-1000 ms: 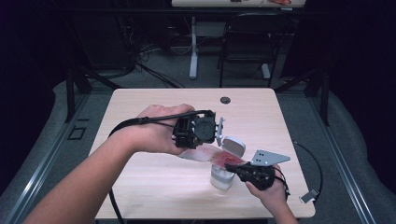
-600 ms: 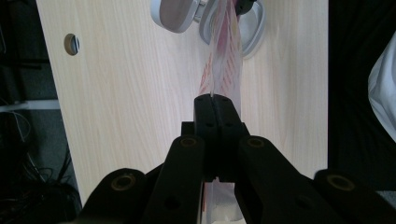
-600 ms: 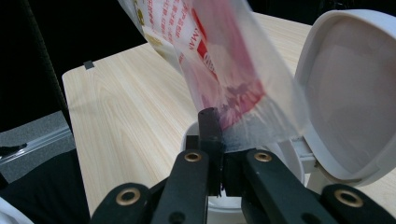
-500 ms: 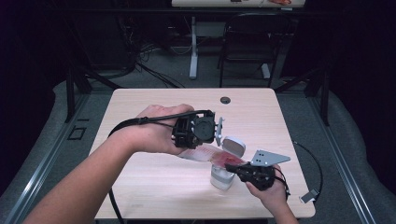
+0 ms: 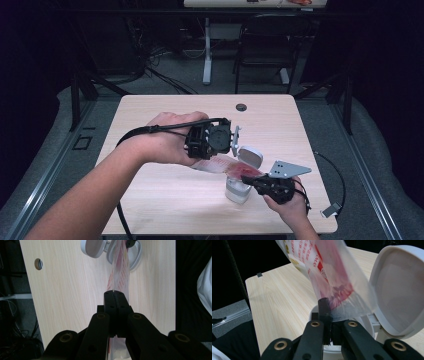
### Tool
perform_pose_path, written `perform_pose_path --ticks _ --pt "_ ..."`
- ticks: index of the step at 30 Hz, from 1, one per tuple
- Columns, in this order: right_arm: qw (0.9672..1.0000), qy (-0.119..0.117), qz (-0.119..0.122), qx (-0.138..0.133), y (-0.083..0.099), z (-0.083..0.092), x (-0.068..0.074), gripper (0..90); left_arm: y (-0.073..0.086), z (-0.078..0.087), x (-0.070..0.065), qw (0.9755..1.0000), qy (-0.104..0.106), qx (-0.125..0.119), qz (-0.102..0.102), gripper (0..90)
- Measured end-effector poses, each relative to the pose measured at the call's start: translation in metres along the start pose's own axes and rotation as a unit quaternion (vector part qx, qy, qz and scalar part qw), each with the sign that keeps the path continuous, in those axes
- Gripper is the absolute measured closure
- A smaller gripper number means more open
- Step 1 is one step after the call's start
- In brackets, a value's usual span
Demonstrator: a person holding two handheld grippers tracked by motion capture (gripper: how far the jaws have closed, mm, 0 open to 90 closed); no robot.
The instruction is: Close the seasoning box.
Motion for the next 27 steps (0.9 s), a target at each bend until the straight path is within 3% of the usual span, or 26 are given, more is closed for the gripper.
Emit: perform_pose_path --ticks 27 --pt "0.9999 0.013 0.000 0.000 0.0007 0.0091 -0.0048 89.6 -0.0079 0.0002 0.0015 1.0000 -0.003 -0.004 -0.005 90.0"
Point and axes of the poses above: each handheld gripper's, and its own axes: z roughly backward along the jaws, y roughly out of its underside, x roughly to its left, the point moved 7 cm from there along -z, roughly forward along the jaws, and after that the axes turned 6 degrees about y, right-handed, at the moved point
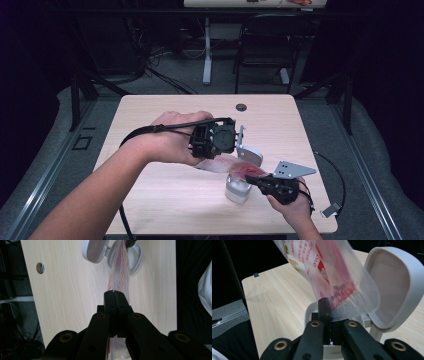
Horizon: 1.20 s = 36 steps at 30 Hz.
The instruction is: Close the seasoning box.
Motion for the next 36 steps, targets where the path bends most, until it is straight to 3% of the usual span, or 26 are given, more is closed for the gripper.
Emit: perform_pose_path --ticks 36 --pt "1.0000 0.000 -0.007 -0.001 0.0036 0.0018 -0.0048 89.6 -0.0077 -0.0015 0.0007 1.0000 -0.001 0.000 -0.003 90.0"
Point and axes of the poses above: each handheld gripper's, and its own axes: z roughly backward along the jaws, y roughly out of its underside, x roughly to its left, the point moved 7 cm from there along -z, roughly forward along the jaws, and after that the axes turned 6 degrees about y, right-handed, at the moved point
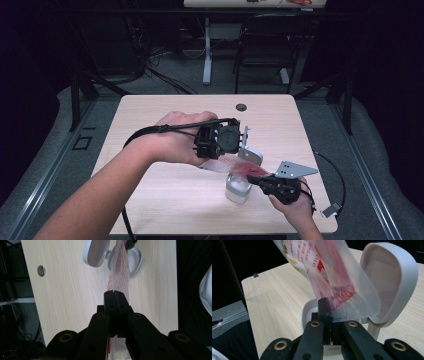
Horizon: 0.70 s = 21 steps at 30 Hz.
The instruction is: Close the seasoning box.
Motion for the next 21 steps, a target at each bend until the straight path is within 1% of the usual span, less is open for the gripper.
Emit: perform_pose_path --ticks 1,8,12,15,17,21 --pt "1.0000 0.000 0.000 0.000 0.0000 0.0000 0.0001 89.6 0.0004 -0.0007 0.0004 1.0000 0.000 -0.004 -0.001 90.0" --pt "1.0000 -0.001 0.001 0.001 -0.0004 0.0000 0.0015 89.6 0.0015 -0.0004 0.0007 1.0000 -0.002 0.000 0.000 90.0" --pt "1.0000 -0.001 0.002 0.001 -0.0003 0.0000 0.0019 89.6 0.0024 -0.0010 0.0011 1.0000 -0.002 -0.003 0.002 90.0" --pt "1.0000 -0.001 0.003 0.001 -0.0007 -0.0001 0.0026 89.7 0.0036 -0.0007 0.0026 1.0000 -0.004 -0.001 -0.001 90.0" --pt "1.0000 -0.001 0.003 0.000 -0.0008 -0.0003 0.0029 89.7 0.0035 -0.0013 0.0023 1.0000 -0.002 -0.004 0.003 90.0" --pt "1.0000 -0.002 0.003 0.001 -0.0005 -0.0002 0.0025 89.7 0.0025 -0.0008 0.0023 1.0000 -0.003 0.000 0.002 90.0"
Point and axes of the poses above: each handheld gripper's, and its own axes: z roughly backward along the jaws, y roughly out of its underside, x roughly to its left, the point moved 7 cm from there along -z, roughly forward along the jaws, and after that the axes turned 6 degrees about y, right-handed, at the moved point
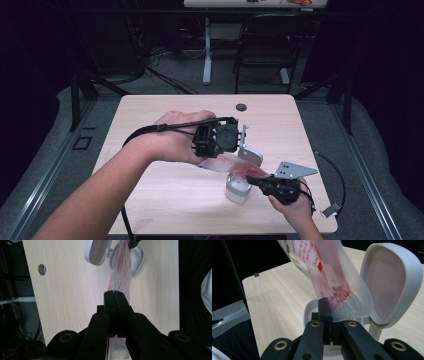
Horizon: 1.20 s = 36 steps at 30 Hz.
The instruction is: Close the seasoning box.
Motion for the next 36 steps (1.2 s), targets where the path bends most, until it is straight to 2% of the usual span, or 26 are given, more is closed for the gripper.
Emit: perform_pose_path --ticks 17,27,36 --pt "1.0000 0.000 0.001 0.000 -0.0001 -0.0002 0.0004 89.7 0.0000 0.0002 -0.0002 1.0000 0.003 0.002 0.000 90.0" --pt "1.0000 -0.002 -0.004 -0.003 0.0009 -0.0008 -0.0010 89.8 -0.0031 -0.0003 0.0017 0.9999 -0.009 0.002 -0.006 89.7" --pt "1.0000 -0.004 -0.003 -0.002 0.0015 -0.0010 -0.0007 90.0 -0.0031 -0.0011 0.0018 1.0000 -0.008 0.003 0.001 88.0"
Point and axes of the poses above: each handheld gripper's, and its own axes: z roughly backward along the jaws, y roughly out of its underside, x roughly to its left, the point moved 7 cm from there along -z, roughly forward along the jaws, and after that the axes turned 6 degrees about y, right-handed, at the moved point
